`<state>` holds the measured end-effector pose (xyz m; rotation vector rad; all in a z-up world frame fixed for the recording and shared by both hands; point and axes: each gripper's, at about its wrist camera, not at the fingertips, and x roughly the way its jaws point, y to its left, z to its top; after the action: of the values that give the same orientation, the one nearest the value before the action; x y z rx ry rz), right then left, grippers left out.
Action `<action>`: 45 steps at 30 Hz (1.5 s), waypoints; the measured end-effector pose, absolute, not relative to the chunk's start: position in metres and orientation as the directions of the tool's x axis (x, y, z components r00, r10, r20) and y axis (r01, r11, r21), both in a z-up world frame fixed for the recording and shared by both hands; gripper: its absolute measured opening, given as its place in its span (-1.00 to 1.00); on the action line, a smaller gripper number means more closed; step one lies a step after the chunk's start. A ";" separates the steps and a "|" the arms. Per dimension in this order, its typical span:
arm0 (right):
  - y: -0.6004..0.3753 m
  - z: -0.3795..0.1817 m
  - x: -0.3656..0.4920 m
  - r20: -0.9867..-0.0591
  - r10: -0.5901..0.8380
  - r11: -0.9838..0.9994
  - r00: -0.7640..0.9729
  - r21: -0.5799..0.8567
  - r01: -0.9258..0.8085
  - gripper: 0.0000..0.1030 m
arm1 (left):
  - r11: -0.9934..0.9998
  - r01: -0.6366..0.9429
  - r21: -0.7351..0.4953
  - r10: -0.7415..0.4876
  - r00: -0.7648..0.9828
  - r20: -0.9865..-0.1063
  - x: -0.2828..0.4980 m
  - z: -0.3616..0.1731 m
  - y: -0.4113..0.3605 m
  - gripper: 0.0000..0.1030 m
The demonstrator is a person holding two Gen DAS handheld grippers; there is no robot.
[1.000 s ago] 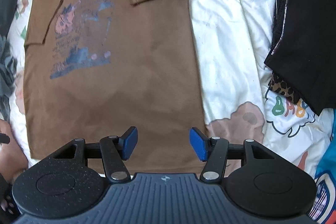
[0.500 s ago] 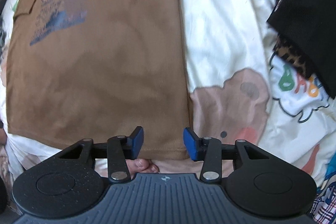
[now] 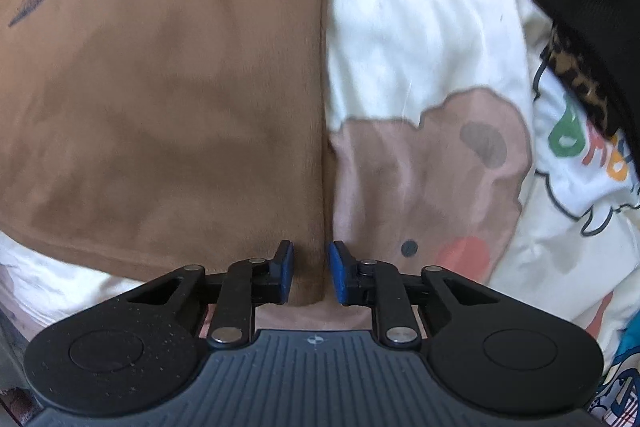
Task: Fold clothes
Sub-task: 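Lower both tools onto the shirt hem and close them, then hold the shirt hem closed in both tools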
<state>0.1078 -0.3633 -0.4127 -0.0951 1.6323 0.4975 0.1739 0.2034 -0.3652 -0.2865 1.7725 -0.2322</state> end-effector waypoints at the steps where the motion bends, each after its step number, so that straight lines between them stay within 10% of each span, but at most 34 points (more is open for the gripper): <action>1: -0.363 -0.415 0.105 -0.965 0.223 0.899 -0.138 0.258 -0.355 -0.51 | 0.950 -0.068 -0.306 -0.313 -0.208 -0.927 0.174 -0.366 0.204 -0.81; 14: -0.363 -0.429 0.098 -0.961 0.223 0.897 -0.165 0.268 -0.352 -0.51 | 0.955 -0.085 -0.283 -0.295 -0.221 -0.930 0.182 -0.372 0.209 -0.80; 19: -0.356 -0.426 0.096 -0.959 0.213 0.890 -0.188 0.270 -0.367 -0.88 | 0.959 -0.098 -0.267 -0.283 -0.227 -0.932 0.184 -0.374 0.212 -0.80; 45: -0.326 -0.408 0.088 -0.976 0.016 0.847 -0.218 0.129 -0.517 -0.91 | 0.903 -0.412 -0.117 -0.199 -0.161 -0.967 0.182 -0.382 0.239 -0.55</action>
<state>0.0879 -0.3261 -0.4082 -0.3874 1.7332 0.5113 0.1823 0.2387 -0.3818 -0.4649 1.7435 0.1998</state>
